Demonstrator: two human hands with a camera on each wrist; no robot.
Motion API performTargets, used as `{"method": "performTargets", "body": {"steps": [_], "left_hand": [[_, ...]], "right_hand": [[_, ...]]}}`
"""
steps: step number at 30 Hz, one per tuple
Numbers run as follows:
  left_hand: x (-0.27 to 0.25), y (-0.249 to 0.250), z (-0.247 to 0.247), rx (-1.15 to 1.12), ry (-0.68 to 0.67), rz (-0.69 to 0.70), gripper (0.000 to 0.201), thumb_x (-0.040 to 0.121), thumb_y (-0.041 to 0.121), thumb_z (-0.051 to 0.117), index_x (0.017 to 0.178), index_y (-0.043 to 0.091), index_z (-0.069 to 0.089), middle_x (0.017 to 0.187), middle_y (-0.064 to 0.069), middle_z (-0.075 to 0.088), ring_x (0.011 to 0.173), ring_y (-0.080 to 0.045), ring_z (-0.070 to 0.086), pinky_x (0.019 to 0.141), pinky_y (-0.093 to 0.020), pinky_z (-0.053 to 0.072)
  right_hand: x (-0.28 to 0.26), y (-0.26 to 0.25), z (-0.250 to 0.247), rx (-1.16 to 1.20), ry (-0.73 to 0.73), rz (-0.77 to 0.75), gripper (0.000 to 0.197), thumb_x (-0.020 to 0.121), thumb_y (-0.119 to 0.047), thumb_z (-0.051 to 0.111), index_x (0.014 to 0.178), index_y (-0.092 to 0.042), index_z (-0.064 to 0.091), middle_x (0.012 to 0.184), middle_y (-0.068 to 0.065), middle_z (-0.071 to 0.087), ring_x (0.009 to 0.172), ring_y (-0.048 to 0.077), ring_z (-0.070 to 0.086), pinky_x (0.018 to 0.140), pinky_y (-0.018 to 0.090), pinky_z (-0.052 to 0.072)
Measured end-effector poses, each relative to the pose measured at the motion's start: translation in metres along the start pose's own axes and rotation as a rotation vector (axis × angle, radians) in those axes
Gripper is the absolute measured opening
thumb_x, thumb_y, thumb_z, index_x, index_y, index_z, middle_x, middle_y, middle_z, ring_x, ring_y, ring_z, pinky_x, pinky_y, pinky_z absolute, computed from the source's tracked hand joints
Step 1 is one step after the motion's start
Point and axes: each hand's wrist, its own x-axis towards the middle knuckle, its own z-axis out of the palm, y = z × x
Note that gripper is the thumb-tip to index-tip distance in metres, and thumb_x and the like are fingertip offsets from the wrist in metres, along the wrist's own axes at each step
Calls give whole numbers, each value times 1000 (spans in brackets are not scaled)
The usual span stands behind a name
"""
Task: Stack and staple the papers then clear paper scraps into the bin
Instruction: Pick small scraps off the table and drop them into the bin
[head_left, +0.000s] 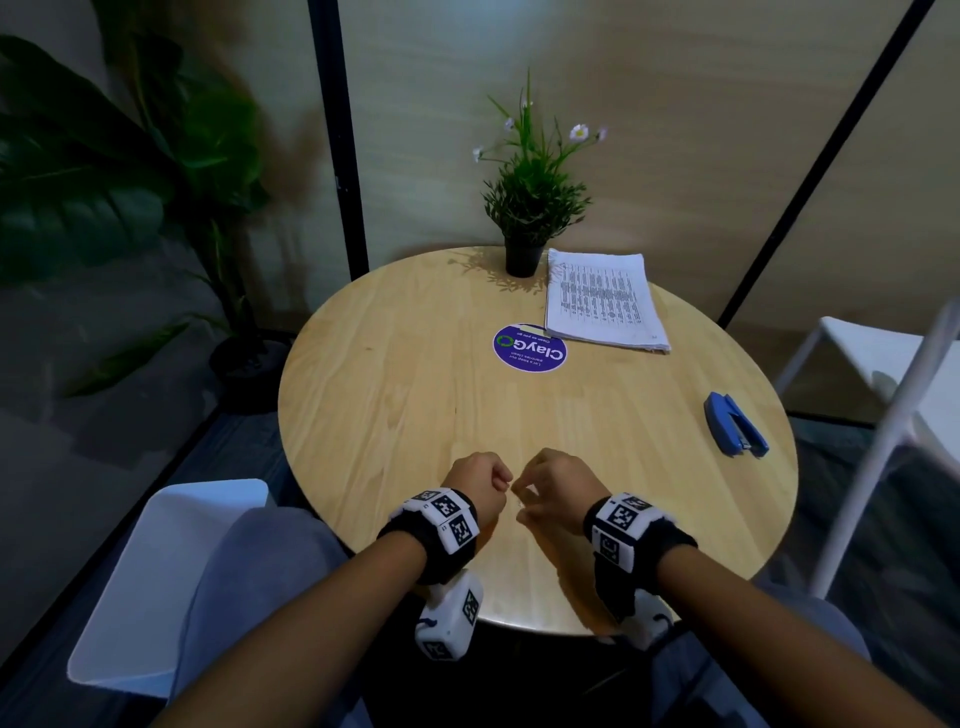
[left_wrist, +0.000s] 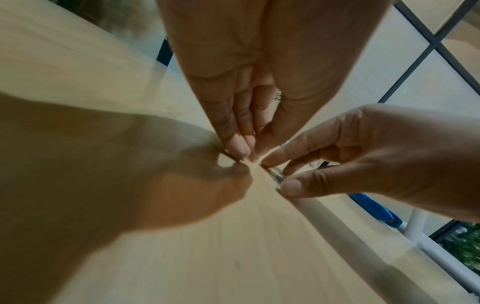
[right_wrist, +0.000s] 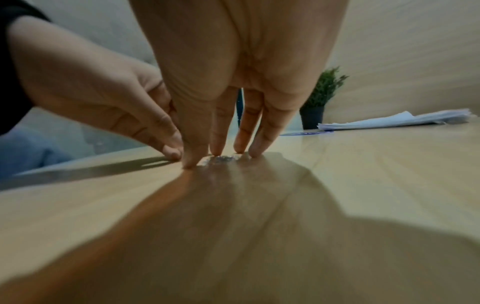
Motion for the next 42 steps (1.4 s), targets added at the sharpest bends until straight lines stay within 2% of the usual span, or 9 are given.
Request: {"method": "performTargets", "body": {"steps": [5, 10, 14, 18, 24, 29, 32, 35, 42], "left_hand": [[-2, -1, -4, 28, -13, -2, 32, 85, -3, 47, 107, 9, 65, 109, -7, 69, 103, -21, 63, 91, -27, 49], [-3, 1, -3, 51, -33, -6, 33, 84, -3, 49, 109, 10, 66, 110, -6, 69, 103, -20, 63, 90, -25, 49], [-4, 2, -3, 83, -49, -3, 33, 84, -3, 51, 111, 11, 65, 111, -6, 69, 103, -19, 63, 89, -24, 48], [-5, 2, -5, 133, -55, -3, 34, 85, -2, 53, 114, 11, 64, 112, -5, 68, 105, -19, 63, 91, -25, 49], [-6, 6, -5, 177, -62, 1, 33, 86, -1, 55, 115, 12, 63, 113, -4, 68, 105, -18, 62, 90, -24, 48], [-6, 7, -6, 203, -95, 17, 33, 84, -1, 58, 114, 11, 64, 112, -5, 68, 104, -18, 63, 91, -24, 49], [-5, 8, -6, 253, -127, 37, 31, 82, 0, 61, 110, 11, 67, 110, -5, 68, 102, -19, 64, 89, -25, 51], [-1, 12, -4, 305, -151, 55, 27, 81, 6, 67, 108, 10, 68, 107, -6, 69, 100, -22, 65, 87, -28, 51], [9, 26, 12, 297, -158, 106, 24, 81, 7, 67, 105, 8, 71, 106, -10, 71, 100, -25, 66, 87, -26, 50]], "right_hand": [[-10, -3, 1, -75, -80, -106, 31, 94, -17, 50, 122, -15, 64, 126, 9, 57, 116, 24, 53, 96, 27, 41], [-13, -4, 3, -111, -117, -65, 31, 95, -17, 48, 121, -10, 64, 118, 12, 59, 112, 26, 55, 92, 28, 41], [-10, -7, -1, -95, -107, -15, 29, 92, -16, 51, 116, -11, 68, 116, 11, 62, 108, 26, 58, 91, 28, 43], [-3, -8, -7, 38, -152, 137, 23, 86, -15, 64, 106, -11, 73, 113, 7, 68, 104, 22, 63, 93, 25, 48], [5, -9, -12, 209, -186, 241, 13, 79, -9, 72, 91, -8, 76, 98, 6, 75, 96, 18, 68, 86, 22, 50], [3, -4, -12, 264, -151, 264, 4, 72, -13, 78, 74, -16, 76, 84, 1, 75, 86, 14, 69, 80, 23, 54], [0, 5, -19, 353, -81, 302, 15, 68, -16, 82, 60, -22, 71, 72, -3, 72, 74, 8, 66, 70, 19, 53], [-5, 17, -30, 440, -25, 310, 18, 72, -11, 79, 60, -21, 69, 66, -6, 66, 66, 3, 58, 60, 13, 45], [-11, 36, -34, 481, 19, 337, 14, 70, -10, 79, 63, -19, 72, 65, -5, 65, 66, 4, 56, 58, 13, 43]]}}
